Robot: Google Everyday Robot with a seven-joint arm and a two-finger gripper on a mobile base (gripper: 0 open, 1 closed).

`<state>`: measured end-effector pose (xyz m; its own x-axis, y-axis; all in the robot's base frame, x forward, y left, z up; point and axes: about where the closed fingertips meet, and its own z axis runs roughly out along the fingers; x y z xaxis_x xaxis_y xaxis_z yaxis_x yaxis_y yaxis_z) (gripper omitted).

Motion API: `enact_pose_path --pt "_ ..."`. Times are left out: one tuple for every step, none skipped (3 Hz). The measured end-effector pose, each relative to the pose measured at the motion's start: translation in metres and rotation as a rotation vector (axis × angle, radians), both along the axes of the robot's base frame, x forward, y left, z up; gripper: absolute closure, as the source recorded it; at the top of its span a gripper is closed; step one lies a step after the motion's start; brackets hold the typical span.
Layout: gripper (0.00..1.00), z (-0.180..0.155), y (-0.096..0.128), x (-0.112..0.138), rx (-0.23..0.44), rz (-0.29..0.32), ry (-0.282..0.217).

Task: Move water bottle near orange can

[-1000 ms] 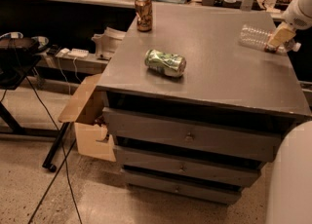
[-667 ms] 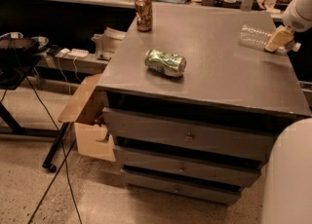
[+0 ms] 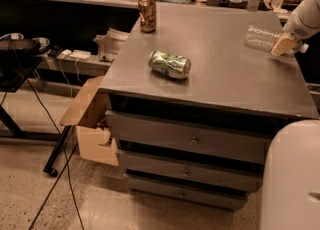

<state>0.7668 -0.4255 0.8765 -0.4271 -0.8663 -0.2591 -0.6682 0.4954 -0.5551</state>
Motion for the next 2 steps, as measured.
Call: enact_pose_path --pt "0.32 -0.0108 -0.0048 0.0049 0.0 -0.004 0.008" --pt "0.38 -0.0139 -0.0061 0.0073 -0.004 -0.004 0.009"
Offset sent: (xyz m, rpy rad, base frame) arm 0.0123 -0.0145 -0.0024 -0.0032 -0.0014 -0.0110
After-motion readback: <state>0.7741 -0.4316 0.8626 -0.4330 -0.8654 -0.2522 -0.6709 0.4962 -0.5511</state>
